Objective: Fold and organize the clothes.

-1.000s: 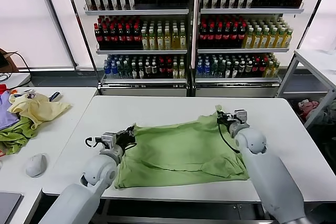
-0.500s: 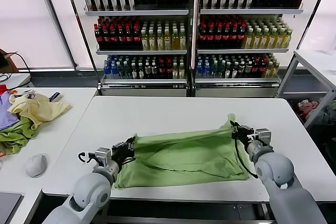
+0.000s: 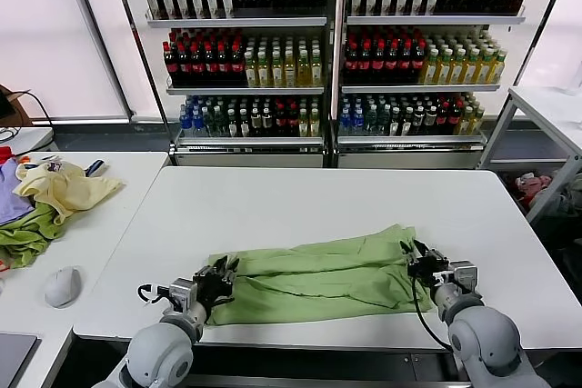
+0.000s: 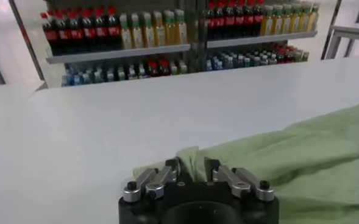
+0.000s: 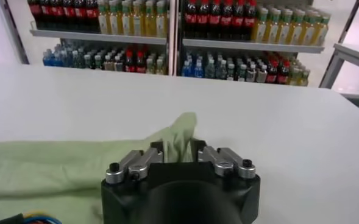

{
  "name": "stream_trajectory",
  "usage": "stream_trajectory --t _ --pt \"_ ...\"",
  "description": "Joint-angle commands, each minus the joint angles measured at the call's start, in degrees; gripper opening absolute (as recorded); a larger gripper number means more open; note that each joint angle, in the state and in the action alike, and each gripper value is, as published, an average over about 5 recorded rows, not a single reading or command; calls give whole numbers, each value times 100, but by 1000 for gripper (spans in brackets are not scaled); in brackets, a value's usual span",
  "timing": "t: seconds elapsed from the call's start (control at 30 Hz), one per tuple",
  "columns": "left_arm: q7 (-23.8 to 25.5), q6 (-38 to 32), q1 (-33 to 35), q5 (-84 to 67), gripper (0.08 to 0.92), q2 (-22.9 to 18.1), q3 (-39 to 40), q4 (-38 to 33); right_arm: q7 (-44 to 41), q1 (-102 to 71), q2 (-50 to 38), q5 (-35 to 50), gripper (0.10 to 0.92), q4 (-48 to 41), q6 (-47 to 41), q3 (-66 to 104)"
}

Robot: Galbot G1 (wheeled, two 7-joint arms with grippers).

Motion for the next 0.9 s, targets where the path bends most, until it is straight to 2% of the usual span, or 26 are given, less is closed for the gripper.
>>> stream_trajectory --t 0.03,0.27,0.37,0.43,0.53,0.9 --pt "-334 -266 617 804 491 -503 -314 -320 -135 -400 89 -489 570 222 216 78" --pt "-670 109 785 1040 698 -965 -291 -20 -122 -294 143 -579 758 116 278 -3" --pt "-738 211 855 1094 775 -1087 -263 23 -118 -270 140 -573 810 103 291 -11" --pt "-767 267 888 1105 797 -1154 -245 18 -112 -262 132 -555 819 107 310 -2" --pt "-775 349 933 1095 758 -1204 -223 -8 -100 -253 116 -511 822 127 329 25" --pt "-646 541 840 410 442 -934 -408 134 9 -206 114 345 823 286 693 123"
